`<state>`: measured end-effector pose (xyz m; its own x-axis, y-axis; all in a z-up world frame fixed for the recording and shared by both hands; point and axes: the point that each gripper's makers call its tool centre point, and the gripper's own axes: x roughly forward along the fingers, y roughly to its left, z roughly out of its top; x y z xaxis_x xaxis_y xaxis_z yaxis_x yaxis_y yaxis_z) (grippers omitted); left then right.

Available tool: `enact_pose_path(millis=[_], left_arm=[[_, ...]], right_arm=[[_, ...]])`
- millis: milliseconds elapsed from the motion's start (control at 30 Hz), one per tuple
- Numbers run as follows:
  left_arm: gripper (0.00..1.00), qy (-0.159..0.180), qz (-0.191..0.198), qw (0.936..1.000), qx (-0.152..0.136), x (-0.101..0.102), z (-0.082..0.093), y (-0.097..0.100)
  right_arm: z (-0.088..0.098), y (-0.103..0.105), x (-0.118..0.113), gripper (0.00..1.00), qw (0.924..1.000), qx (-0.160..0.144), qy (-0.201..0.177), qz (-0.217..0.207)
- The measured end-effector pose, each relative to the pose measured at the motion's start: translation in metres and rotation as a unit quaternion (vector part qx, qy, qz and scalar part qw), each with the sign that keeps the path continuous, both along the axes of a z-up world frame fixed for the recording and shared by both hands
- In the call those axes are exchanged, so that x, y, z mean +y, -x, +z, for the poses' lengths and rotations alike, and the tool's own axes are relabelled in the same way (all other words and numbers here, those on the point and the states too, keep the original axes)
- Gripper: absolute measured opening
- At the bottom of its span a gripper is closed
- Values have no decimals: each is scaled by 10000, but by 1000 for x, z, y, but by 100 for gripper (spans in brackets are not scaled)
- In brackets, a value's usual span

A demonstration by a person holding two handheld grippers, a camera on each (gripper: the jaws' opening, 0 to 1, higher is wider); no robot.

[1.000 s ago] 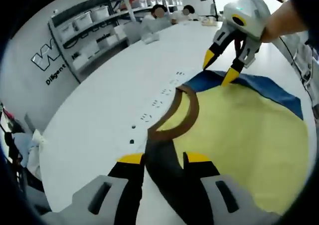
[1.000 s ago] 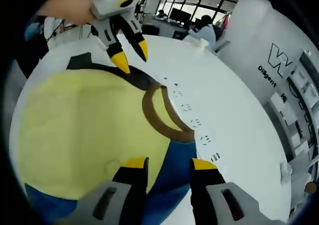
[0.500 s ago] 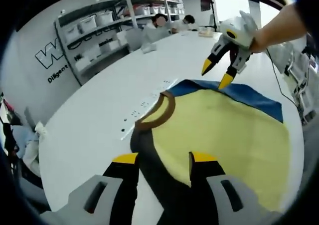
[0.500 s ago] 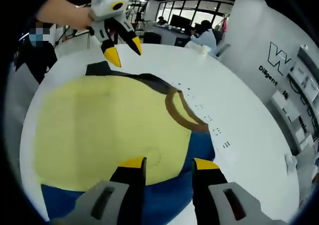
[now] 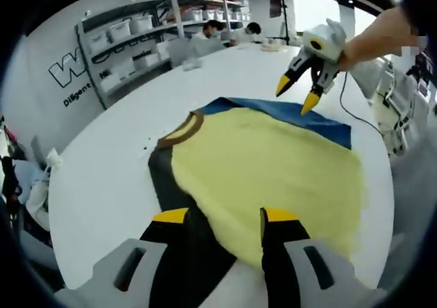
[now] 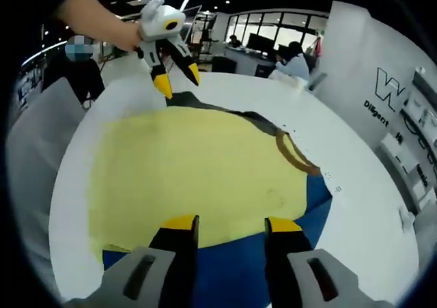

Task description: Fold the garment on the visible template until the final outline fits inside the template.

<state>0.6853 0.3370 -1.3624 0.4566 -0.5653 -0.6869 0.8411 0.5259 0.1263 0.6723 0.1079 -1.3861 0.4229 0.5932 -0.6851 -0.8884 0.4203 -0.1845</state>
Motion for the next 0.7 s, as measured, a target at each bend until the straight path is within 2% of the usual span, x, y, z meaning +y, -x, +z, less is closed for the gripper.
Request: enact_pose_path(millis=[200, 400, 500, 700], left_arm=[[48, -39, -252, 9996, 116, 5, -13, 57], [46, -148, -466, 9985, 265, 5, -37, 105], [46, -136, -461, 9983, 324, 4, -44, 119], [44, -253, -450, 9982, 297, 7, -52, 135]], right_arm=[[-6, 55, 6, 35, 9997, 33, -9, 238], [-20, 102, 8, 33, 9992, 159, 75, 372], [-28, 119, 6, 32, 9988, 210, 158, 407], [-39, 143, 7, 25, 9984, 303, 217, 432]])
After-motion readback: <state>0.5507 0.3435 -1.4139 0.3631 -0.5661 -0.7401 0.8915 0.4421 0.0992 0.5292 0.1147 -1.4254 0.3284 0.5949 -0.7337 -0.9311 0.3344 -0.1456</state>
